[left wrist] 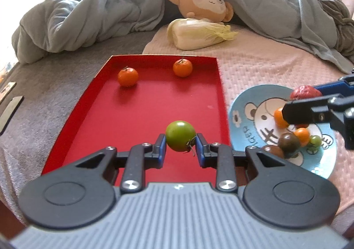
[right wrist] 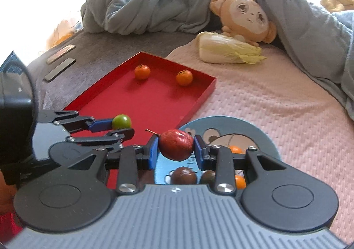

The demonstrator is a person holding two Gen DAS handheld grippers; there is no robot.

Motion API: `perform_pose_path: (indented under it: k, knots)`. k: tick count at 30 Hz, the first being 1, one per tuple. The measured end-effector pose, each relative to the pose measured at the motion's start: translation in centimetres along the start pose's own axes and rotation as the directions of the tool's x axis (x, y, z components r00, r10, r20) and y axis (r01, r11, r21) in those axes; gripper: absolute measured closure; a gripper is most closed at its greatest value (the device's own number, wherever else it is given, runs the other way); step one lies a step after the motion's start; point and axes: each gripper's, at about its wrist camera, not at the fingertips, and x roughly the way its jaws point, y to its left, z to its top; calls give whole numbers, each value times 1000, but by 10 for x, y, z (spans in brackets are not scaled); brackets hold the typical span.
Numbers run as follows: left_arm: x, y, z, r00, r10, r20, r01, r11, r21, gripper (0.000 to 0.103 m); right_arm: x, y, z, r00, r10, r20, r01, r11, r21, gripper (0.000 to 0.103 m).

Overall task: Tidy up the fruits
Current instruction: 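Carry the green tomato in the left gripper and red tomato in the right over the tiger plate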

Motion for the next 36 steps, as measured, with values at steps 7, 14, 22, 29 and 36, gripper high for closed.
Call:
perform_pose_path:
  k: [7, 14, 22, 29, 36]
  knots:
    - [-5, -20, 3, 999, -42, 15, 42, 998, 37, 72, -5, -16, -2, 999, -33, 7, 33, 999, 36, 64]
    - [1, -45, 6, 996, -89, 16, 88, 993, 78, 72, -4, -29, -9, 998, -61, -9, 61, 997, 55, 64]
    - [13, -68, 15, 992, -125, 22, 122, 986, 110, 71, -6, -51, -23, 994, -101, -31, 104, 990, 95, 64]
    - [27, -78, 19, 992, -129, 11, 127, 985, 118, 72, -12, -65, -32, 992, -119, -41, 123, 985, 118, 64]
    - [41, -85, 17, 992, -125, -19, 126, 986, 110, 72, -13, -70, -40, 992, -116, -59, 122, 986, 117, 64]
